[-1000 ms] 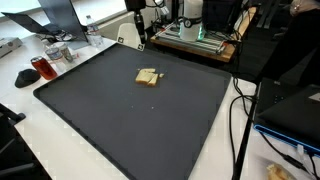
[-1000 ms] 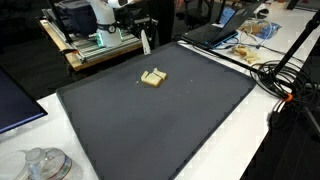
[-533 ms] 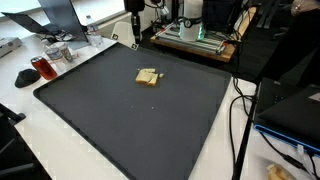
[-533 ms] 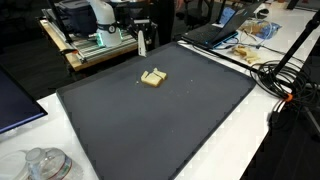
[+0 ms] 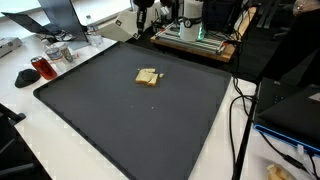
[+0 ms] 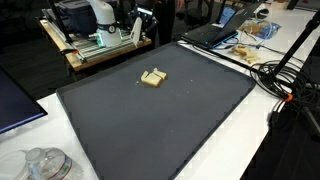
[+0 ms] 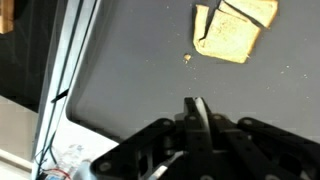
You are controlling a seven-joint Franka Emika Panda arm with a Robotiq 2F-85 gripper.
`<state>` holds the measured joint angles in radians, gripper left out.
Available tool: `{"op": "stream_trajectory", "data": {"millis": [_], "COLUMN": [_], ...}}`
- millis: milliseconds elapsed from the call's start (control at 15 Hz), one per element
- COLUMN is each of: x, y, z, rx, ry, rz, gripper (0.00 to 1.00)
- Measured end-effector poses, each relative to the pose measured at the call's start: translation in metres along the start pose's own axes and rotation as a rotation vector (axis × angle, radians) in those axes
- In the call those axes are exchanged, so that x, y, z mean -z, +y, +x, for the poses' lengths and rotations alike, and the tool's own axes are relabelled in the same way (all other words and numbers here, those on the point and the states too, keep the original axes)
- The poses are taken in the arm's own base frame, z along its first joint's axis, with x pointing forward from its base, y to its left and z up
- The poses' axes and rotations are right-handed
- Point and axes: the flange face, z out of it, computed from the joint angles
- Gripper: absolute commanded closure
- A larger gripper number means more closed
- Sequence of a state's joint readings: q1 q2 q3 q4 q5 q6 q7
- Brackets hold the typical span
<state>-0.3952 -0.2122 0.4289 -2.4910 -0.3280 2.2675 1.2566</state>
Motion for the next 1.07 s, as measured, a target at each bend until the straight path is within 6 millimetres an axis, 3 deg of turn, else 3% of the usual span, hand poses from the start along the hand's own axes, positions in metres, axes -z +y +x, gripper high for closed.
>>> {"op": "stream_trajectory", "data": {"millis": [267, 467, 1067], "x": [0.012, 0.004, -0.068], "y": [-0.023, -0.04, -0.042], "z": [-0.027, -0.03, 0.006], "rx": [0.006, -0.03, -0.23], "ry": [-0.076, -0.181, -0.522], "rz": [-0.094, -0.089, -0.029], "gripper": [0.99, 0.99, 0.99]}}
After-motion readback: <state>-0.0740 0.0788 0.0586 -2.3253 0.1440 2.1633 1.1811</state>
